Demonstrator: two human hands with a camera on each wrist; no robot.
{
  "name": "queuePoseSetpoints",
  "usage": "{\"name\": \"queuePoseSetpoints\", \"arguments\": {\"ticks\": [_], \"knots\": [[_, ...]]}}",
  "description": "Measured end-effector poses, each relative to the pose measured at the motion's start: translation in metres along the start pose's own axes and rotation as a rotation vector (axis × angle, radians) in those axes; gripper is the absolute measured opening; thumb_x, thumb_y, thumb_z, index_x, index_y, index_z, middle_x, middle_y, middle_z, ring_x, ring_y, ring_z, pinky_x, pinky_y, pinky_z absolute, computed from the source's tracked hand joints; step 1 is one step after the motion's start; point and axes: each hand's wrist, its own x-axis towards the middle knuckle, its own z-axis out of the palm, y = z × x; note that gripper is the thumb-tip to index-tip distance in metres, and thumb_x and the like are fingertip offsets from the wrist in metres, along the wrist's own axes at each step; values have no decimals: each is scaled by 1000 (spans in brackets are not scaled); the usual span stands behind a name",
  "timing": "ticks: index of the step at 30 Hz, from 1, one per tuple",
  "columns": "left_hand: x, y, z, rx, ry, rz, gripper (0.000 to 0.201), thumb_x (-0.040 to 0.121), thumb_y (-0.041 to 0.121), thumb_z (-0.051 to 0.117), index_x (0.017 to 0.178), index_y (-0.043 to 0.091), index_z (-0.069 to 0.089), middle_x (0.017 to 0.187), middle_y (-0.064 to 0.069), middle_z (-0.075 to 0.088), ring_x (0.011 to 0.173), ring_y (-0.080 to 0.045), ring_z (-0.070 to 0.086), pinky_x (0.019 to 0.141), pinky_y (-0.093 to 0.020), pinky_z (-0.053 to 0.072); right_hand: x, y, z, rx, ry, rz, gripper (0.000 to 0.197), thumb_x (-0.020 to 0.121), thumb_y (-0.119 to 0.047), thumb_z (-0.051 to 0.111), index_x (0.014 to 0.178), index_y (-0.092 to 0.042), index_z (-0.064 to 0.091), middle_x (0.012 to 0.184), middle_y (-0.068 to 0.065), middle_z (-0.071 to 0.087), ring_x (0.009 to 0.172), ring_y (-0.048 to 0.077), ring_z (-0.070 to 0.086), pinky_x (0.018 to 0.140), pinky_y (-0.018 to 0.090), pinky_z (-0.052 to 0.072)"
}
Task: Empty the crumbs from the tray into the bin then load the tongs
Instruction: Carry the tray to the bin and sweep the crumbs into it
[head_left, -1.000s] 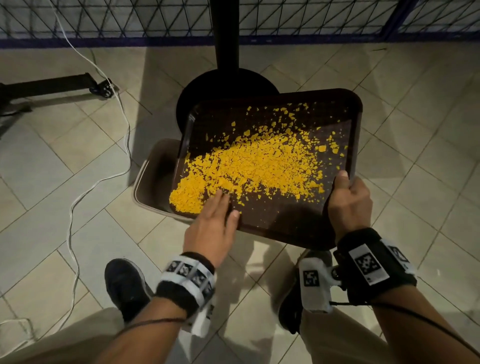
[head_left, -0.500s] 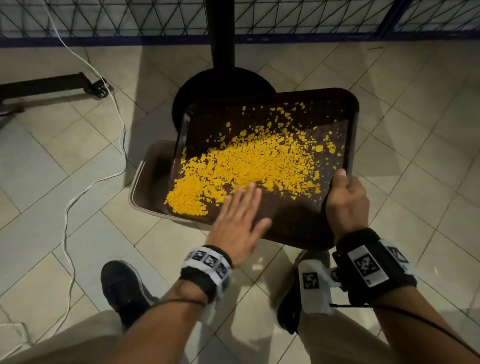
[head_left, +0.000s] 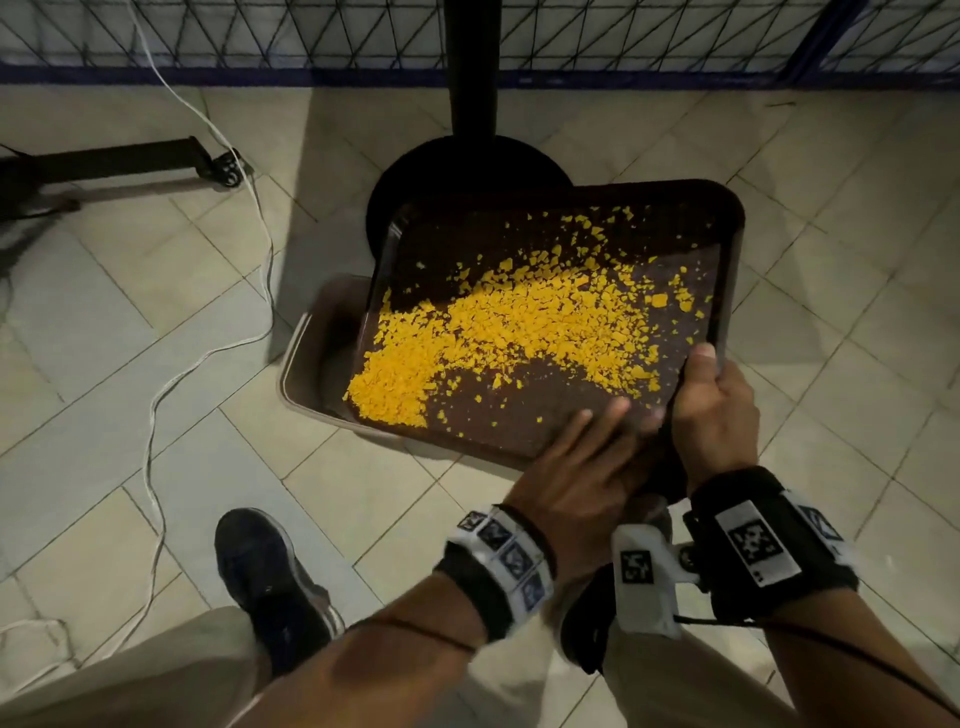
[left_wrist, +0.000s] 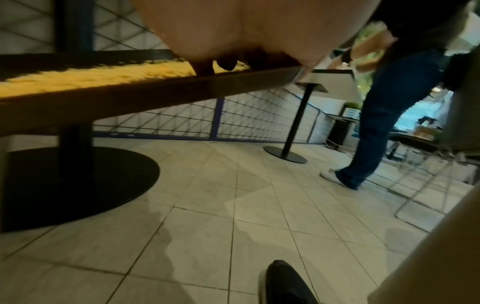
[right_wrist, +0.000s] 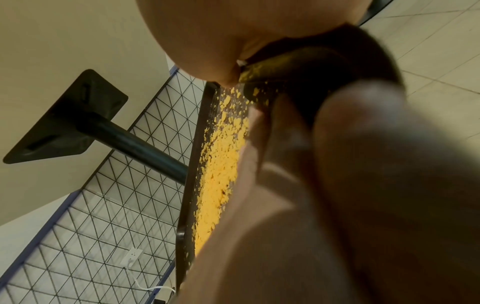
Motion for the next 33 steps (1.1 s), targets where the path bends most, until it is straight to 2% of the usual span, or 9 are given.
{"name": "queuePoseSetpoints", "arguments": {"ticks": [4, 10, 15, 18, 20, 23, 25, 30, 33], "knots": [[17, -8, -9, 74, -74, 15, 71, 93, 52, 22, 153, 14, 24, 163, -8, 15, 151, -32, 3, 121, -50, 9, 1, -3, -1, -5, 10, -4, 40, 103, -38, 32, 104, -6, 56, 89, 7, 54, 81, 26, 49, 71, 27, 32], [-15, -74, -4, -37, -122, -403, 77, 94, 66, 5, 152, 23, -20, 159, 1, -28, 146, -17, -25, 121, -45, -3, 3, 0, -1, 6, 8, -28, 40, 103, -38, 32, 108, -6, 55, 95, 8, 58, 87, 28, 53, 77, 34, 41], [-51, -101, -6, -194, -39, -644, 80, 90, 70, -1, 154, 23, -14, 160, 4, -24, 147, -13, -23, 123, -42, -1, 1, -4, -4, 31, 1, -27, 38, 104, -36, 32, 111, -6, 55, 92, 4, 54, 83, 22, 48, 68, 26, 30], [-40, -69, -17, -160, 21, -569, 68, 99, 58, 9, 154, 23, -12, 161, 3, -23, 146, -12, -25, 122, -36, -7, 0, -4, -1, 42, -6, -24, 41, 104, -37, 32, 115, -5, 54, 97, 5, 54, 89, 24, 50, 73, 26, 32], [-25, -39, -18, -124, 39, -436, 61, 104, 45, 18, 155, 20, -5, 162, 1, -17, 148, -15, -22, 122, -39, -2, 0, -4, 1, 41, -7, -19, 41, 104, -38, 32, 115, -6, 55, 98, 6, 56, 90, 24, 52, 75, 28, 35], [3, -6, -10, -96, 74, -129, 55, 102, 32, 27, 152, 10, 29, 163, -8, 17, 150, -29, 11, 118, -49, 20, -1, -4, 1, 32, 4, -5, 43, 103, -41, 31, 111, -8, 58, 96, 6, 57, 86, 23, 51, 66, 24, 36], [21, 0, -7, -61, 47, -32, 54, 102, 35, 20, 150, 12, 32, 162, -8, 22, 149, -33, 16, 118, -50, 20, -1, -4, 1, 39, 11, 4, 46, 102, -44, 30, 108, -9, 59, 93, 5, 58, 85, 23, 53, 69, 25, 34], [37, -20, -17, 88, -45, -163, 72, 98, 50, 19, 156, 13, -1, 165, -4, -7, 151, -24, -9, 120, -48, 9, -1, -6, 0, 44, 41, -4, 47, 103, -42, 28, 109, -9, 60, 95, 3, 56, 82, 20, 49, 65, 20, 32], [22, -54, -18, -11, -94, -320, 74, 98, 61, 8, 153, 20, -18, 160, -1, -25, 147, -18, -23, 122, -44, -4, -1, -6, -2, 65, 32, -16, 44, 104, -39, 29, 111, -6, 58, 95, 3, 54, 72, 14, 48, 50, 1, 34]]}}
